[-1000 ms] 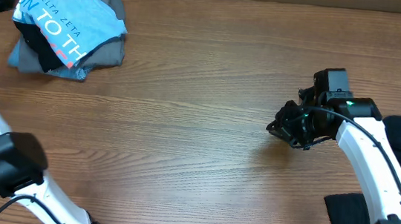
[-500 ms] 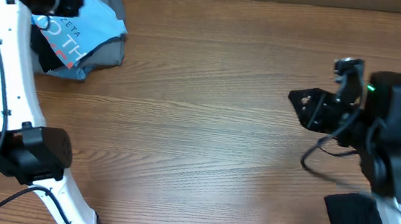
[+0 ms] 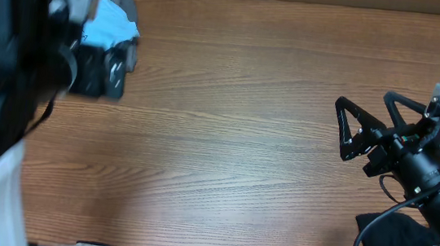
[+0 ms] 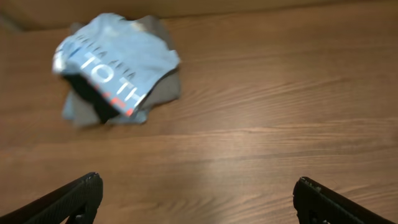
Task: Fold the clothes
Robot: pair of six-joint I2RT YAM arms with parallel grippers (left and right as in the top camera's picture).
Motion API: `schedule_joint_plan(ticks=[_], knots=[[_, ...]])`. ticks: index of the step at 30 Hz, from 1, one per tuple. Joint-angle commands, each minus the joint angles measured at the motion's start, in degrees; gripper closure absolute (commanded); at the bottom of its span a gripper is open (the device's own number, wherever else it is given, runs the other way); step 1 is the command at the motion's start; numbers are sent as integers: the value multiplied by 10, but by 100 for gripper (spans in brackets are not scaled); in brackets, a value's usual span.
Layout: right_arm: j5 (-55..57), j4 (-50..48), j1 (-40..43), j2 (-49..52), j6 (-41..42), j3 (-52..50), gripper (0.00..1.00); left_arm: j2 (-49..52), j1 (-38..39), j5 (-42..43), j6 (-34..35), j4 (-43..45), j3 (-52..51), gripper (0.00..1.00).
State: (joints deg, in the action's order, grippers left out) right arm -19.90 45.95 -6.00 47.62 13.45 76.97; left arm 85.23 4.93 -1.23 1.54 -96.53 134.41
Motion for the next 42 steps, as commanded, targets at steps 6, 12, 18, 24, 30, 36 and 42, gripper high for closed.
schedule_joint_plan(ticks=[6, 12, 18, 24, 30, 36, 42], knots=[[10, 13, 1, 2, -4, 11, 0, -111, 15, -32, 50, -3, -20, 0], [10, 13, 1, 2, -4, 11, 0, -158, 15, -30, 62, 25, -20, 0], [8, 66, 1, 2, -3, 11, 0, -163, 15, -30, 62, -2, -20, 0], [8, 156, 1, 2, -4, 11, 0, -163, 15, -30, 62, -2, -20, 0], [10, 220, 1, 2, -4, 11, 0, -163, 15, -30, 62, -2, -20, 0], [76, 141, 11, -28, -92, -21, 0, -163, 15, -30, 62, -2, -20, 0], [68, -36, 39, -145, -212, -190, 0, -163, 15, -30, 62, -2, -20, 0]])
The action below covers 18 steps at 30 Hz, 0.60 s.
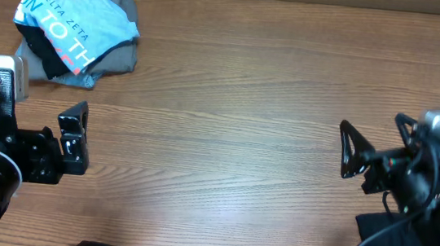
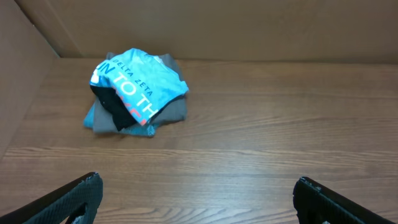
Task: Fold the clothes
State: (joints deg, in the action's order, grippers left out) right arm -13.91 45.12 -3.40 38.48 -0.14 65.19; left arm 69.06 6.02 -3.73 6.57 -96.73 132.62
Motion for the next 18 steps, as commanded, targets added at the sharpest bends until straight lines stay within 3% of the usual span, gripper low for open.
schedule_joint_plan(ticks=[1, 10, 18], knots=[[9, -53, 19, -75, -76, -109, 0, -1, 4, -5, 12, 0, -2, 0], [-11, -305, 27, -268, -76, -433, 0, -1, 4, -5, 12, 0, -2, 0], [-28, -449, 28, -383, -74, -604, 0, -1, 4, -5, 12, 0, -2, 0]])
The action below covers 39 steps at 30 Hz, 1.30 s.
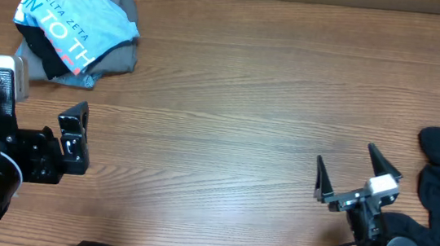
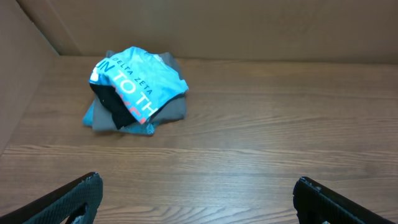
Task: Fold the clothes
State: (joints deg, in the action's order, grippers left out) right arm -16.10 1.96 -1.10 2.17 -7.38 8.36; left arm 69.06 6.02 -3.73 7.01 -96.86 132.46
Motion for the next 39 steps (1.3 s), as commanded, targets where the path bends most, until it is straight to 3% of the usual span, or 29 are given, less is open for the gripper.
schedule_joint_plan(ticks=[1, 39], knots=[[-9, -24, 5, -20, 1, -47, 0, -1, 4, -5, 7, 1, 0, 0], [-7, 13, 5, -19, 2, -79, 0, -1, 4, -5, 7, 1, 0, 0]])
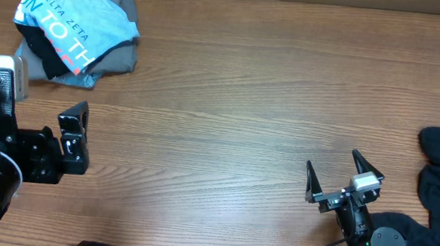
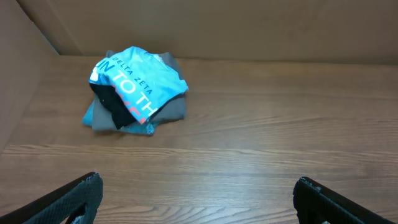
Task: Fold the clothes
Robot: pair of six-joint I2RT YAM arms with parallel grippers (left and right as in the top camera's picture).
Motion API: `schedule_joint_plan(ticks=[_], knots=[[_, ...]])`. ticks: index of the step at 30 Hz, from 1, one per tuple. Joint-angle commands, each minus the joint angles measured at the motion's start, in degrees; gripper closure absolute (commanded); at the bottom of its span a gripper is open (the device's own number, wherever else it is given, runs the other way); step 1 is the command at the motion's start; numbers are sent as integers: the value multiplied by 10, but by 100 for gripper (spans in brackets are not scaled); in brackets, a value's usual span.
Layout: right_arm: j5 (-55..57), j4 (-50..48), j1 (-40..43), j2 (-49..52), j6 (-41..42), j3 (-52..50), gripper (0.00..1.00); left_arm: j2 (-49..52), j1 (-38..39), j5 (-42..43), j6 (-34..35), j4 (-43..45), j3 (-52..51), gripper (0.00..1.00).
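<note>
A pile of folded clothes (image 1: pixel 74 30) lies at the table's back left, with a light blue printed shirt on top of grey and black pieces. The left wrist view shows the same pile (image 2: pixel 134 90) ahead and to the left. My left gripper (image 1: pixel 78 135) rests in front of the pile, apart from it. It stands open over bare wood (image 2: pixel 198 199), its fingertips (image 2: pixel 78 196) wide apart. A crumpled black garment lies at the right edge. My right gripper (image 1: pixel 337 175) is open near the front edge, left of the black garment and touching nothing.
The wooden table (image 1: pixel 231 99) is ringed by a brown cardboard wall (image 2: pixel 249 28) at the back and on the left. More black cloth bunches by the right arm's base at the front right corner.
My right gripper has shifted a little to the left and nearer the front edge, still open. The left gripper, the pile and the black garment have not moved.
My left gripper was open right by the folded pile at the back left, the right arm raised at the right edge. Then the left arm stood back at the front left. After that the right arm sat low at the front right, uncovering the black garment.
</note>
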State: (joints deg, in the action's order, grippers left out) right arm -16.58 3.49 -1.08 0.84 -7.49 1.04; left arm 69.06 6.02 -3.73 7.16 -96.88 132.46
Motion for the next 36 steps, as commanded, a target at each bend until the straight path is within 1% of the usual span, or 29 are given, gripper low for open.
schedule_joint_plan(ticks=[1, 7, 9, 11, 14, 19, 24, 28, 31, 36], knots=[[-2, -2, 5, -6, 3, -6, 0, -1, 4, -5, 6, 1, 0, 0], [-2, -2, 5, -6, 3, -6, 0, 0, -4, -8, 2, 4, -5, 0], [-2, -2, 5, -6, 3, -6, 0, -7, -26, -16, 1, 41, -23, 0], [-2, -2, 5, -6, 3, -6, 0, -25, -49, -7, 2, 97, -69, 0], [-2, -2, 5, -6, 3, -6, 0, -73, -62, -7, 2, 208, -177, 0], [-2, -2, 5, -6, 3, -6, 0, -171, -65, -18, 1, 394, -402, 0], [-2, -2, 5, -6, 3, -6, 0, -293, -64, -23, 2, 559, -628, 0], [-2, -2, 5, -6, 3, -6, 0, -410, -64, -22, 2, 689, -804, 0], [-2, -2, 5, -6, 3, -6, 0, -492, -64, -18, 2, 735, -903, 0], [-2, -2, 5, -6, 3, -6, 0, -602, -69, -11, 1, 758, -1034, 0]])
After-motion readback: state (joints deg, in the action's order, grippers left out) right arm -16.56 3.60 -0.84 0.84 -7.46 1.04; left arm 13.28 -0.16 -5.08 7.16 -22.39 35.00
